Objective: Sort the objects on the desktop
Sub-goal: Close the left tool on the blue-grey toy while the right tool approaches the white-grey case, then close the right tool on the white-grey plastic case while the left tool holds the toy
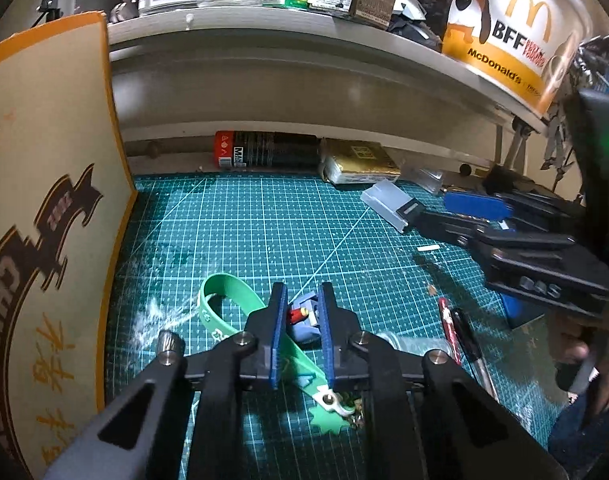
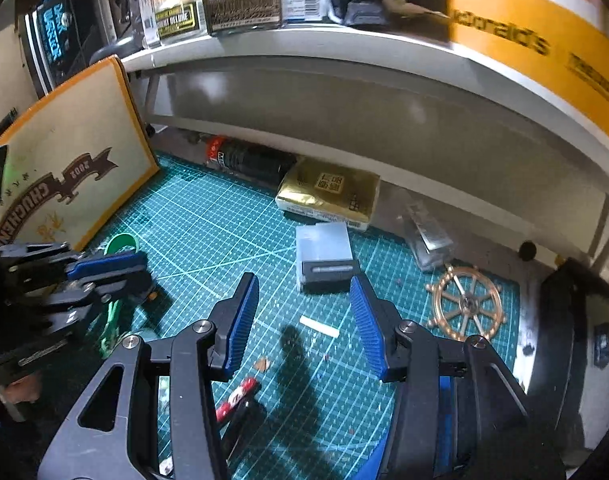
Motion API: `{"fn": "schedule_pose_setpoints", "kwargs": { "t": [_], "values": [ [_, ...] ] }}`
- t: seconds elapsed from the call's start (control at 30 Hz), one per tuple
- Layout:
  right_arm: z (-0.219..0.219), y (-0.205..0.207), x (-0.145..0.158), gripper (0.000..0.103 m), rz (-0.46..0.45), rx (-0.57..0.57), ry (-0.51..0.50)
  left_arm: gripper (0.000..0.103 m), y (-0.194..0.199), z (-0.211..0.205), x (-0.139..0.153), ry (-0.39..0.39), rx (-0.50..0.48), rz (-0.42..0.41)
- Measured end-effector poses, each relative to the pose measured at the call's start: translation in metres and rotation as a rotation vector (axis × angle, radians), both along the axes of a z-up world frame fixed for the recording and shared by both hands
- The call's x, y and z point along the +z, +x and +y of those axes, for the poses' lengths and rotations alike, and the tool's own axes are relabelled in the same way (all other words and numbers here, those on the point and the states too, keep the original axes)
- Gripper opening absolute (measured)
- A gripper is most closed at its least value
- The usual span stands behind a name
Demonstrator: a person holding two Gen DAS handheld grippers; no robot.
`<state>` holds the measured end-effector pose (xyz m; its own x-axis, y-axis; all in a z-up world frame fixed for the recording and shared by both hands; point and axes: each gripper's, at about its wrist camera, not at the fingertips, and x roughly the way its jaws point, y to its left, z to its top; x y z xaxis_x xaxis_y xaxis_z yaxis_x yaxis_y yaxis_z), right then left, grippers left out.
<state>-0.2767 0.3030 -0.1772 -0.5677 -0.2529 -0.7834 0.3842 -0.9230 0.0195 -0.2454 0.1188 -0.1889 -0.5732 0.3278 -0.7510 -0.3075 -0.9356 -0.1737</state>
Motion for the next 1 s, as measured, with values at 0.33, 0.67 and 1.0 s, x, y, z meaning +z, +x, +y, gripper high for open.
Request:
{"fn": "schedule_pose_setpoints", "kwargs": {
  "t": [0.33,0.67,1.0],
  "values": [
    [-0.012,-0.014,-0.019,0.046,0.012,-0.013,0.060,0.013,0.013,-0.010,0.005,0.007,-0.013,-0.012],
    [-0.011,-0.024,-0.025,0.037,0.038,-0.050,0.067,0.013,0.023,-0.006,0.019,0.018,-0.015,0.031],
    [-0.019,-0.034,-0.034,0.053,-0.004,-0.026,0.097,0.013,0.039,-0.004,0.036,-0.022,-0.016,0.078]
  ]
}}
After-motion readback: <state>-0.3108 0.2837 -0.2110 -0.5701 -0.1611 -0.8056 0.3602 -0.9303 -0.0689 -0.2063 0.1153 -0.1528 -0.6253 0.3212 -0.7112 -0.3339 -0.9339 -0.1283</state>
